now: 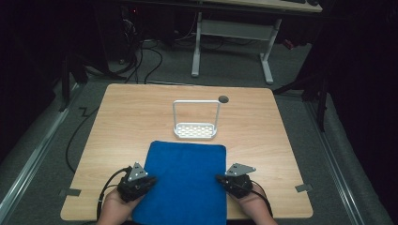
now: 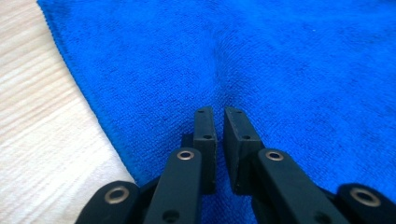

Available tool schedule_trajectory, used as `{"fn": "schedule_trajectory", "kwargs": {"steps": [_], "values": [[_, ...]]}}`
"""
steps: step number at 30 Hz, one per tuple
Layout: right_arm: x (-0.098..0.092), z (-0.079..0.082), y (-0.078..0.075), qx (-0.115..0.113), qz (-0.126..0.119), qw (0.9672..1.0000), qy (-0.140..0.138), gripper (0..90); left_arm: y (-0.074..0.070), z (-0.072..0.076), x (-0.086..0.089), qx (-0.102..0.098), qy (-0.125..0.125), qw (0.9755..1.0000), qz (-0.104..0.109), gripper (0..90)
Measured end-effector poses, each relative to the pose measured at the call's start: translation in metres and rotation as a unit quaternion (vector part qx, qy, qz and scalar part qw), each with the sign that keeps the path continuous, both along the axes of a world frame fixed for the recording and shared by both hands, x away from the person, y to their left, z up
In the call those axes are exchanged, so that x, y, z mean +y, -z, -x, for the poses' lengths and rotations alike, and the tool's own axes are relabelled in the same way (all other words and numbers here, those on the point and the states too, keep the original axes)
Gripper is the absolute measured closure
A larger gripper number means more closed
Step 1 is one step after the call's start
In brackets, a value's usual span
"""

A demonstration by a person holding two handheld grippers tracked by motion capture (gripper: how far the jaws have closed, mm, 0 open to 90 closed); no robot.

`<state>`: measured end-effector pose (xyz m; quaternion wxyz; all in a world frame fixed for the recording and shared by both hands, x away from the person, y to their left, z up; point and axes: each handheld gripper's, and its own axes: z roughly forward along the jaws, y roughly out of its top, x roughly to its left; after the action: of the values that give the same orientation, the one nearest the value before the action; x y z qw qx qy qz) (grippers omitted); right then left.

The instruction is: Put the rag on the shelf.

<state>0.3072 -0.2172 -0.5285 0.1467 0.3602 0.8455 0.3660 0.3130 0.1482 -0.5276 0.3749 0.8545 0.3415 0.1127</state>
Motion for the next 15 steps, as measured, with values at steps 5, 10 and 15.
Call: {"fn": "schedule_trajectory", "kwargs": {"steps": [5,10,15], "values": [[-0.01,0.004,-0.001,-0.004,0.009,0.9999,0.013,90.0,0.0,0.009,-0.01,0.005,0.029,0.9995,0.007,80.9],[-0.026,0.01,-0.003,-0.011,0.031,0.999,0.029,90.0,0.001,0.019,-0.027,0.004,0.07,0.9975,0.014,76.8],[-0.036,0.019,-0.003,-0.024,0.042,0.9977,0.048,82.5,0.0,0.017,-0.026,-0.004,0.068,0.9975,0.018,70.1]]}}
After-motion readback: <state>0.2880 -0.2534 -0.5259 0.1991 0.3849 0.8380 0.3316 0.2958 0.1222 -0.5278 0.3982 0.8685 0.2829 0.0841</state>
